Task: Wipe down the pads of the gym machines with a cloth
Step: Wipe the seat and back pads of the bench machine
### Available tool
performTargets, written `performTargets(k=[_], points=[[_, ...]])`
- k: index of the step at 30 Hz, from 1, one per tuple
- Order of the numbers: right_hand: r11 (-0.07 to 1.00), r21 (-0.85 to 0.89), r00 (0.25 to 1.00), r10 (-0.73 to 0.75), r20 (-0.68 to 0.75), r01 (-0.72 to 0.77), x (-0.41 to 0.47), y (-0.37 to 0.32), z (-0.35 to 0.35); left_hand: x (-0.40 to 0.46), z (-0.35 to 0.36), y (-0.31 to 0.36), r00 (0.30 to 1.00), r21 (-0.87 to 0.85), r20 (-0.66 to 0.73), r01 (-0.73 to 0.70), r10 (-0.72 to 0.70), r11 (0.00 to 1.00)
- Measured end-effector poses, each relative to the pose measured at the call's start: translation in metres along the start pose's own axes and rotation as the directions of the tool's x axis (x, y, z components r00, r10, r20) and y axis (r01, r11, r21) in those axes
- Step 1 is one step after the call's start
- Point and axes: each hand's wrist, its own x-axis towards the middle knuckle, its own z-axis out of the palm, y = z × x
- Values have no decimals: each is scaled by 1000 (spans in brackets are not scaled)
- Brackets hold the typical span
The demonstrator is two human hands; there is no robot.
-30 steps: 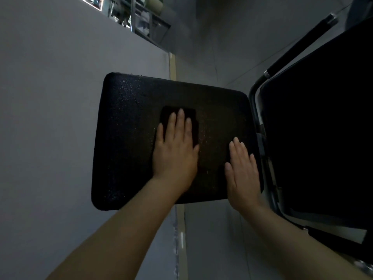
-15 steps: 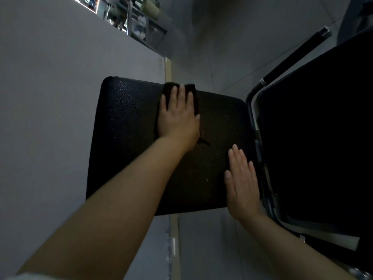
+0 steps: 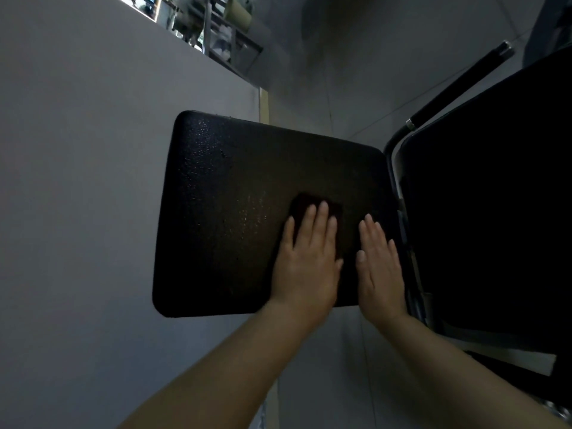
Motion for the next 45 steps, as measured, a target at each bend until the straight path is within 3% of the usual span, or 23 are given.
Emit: performTargets(k=[5, 12, 16, 19, 22, 26, 29, 34, 41, 45], points=[[1000, 27, 1000, -1, -2, 1, -1, -1, -3, -42, 11, 8, 999, -46, 28, -21, 22, 999], [954, 283, 995, 102, 20, -103, -3, -18, -14, -41, -4, -2, 999, -379, 3, -48, 53, 924], [930, 364, 998, -45, -37, 56, -24, -46, -14, -45, -8, -15, 994, -479, -71, -104, 80, 872], [965, 222, 990, -141, -6, 139, -34, -64, -1, -42, -13, -38, 992, -309, -100, -110, 83, 945], [996, 8, 996, -92, -8, 92, -35, -76, 4, -35, -25, -65, 995, -64, -90, 42, -48, 997], [960, -279, 1000, -7, 15, 11, -33, -89, 9, -34, -24, -79, 987, 136, -58, 157, -151, 978], [949, -314, 998, 0, 64, 20, -22, -89, 11, -30, -17, -81, 986, 97, -57, 164, -159, 982], [986, -139, 986, -75, 148, 96, 18, -83, 2, -25, -10, -82, 989, 54, -109, 102, -96, 993], [980, -194, 989, -11, 144, 39, 167, -61, -12, -24, -7, -81, 982, 27, -162, 105, -99, 994], [968, -247, 994, -24, 107, 50, 164, -56, -13, -24, -6, -82, 982, 36, -166, 96, -89, 995]])
